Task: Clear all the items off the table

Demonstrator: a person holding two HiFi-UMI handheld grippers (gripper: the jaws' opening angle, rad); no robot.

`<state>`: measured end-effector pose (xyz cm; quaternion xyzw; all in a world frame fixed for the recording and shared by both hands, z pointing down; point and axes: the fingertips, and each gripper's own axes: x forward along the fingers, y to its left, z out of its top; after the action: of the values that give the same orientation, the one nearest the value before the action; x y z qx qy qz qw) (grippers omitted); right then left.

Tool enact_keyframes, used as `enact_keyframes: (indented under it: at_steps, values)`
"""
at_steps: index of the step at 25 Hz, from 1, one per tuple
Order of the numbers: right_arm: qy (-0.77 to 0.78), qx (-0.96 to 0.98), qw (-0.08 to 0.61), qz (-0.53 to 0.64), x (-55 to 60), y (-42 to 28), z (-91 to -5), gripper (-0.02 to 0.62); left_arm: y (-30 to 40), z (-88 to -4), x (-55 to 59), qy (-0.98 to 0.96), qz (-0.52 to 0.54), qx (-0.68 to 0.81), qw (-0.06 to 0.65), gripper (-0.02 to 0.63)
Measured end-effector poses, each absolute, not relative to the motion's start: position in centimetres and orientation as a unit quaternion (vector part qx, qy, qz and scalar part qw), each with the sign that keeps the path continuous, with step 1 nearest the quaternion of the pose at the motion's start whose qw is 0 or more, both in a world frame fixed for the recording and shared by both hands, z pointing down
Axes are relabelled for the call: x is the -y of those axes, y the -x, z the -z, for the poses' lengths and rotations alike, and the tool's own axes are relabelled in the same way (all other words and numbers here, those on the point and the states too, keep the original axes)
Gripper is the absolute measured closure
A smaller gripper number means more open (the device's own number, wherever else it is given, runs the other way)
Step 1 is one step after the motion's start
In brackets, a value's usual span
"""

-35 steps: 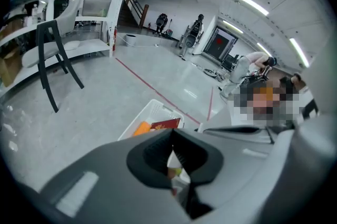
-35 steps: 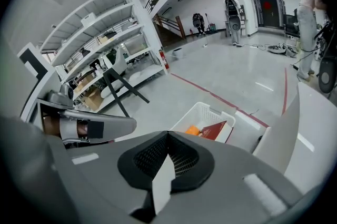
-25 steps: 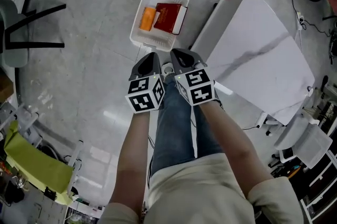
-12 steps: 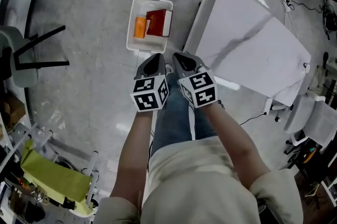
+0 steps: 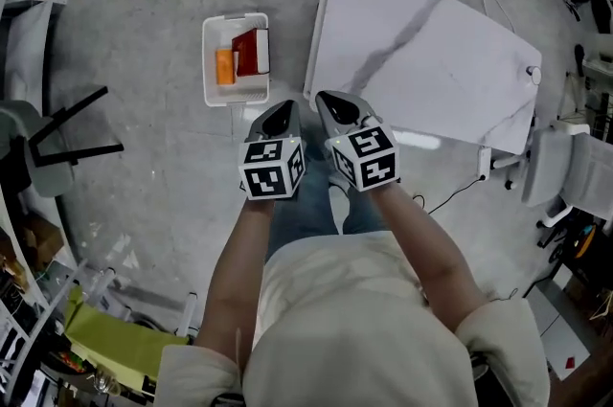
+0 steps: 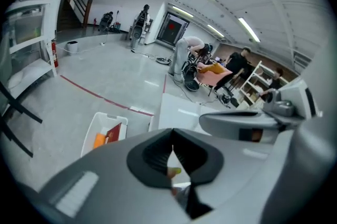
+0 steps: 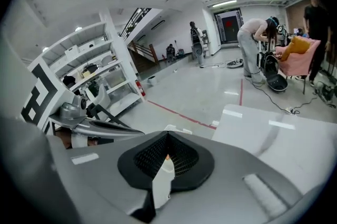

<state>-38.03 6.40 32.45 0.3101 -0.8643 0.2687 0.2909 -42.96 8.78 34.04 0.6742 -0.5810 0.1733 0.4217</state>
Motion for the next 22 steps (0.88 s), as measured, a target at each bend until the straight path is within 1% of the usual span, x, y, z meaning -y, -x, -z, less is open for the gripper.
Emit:
enact_keyframes:
  at_steps: [11, 22]
  values:
    - [-0.391, 0.836, 0.260, -0.285, -6.1, 21.0, -30.5, 0.597, 26.9, -31.4, -7.8, -0.729, -0.200, 0.520, 0.398, 0.597]
    - [-0.448, 0.814, 0.228, -0.291, -7.4, 7.6, -29.1, 0.597, 13.7, -29.5, -7.5, -0.770, -0.221, 0.479, 0.359, 0.597]
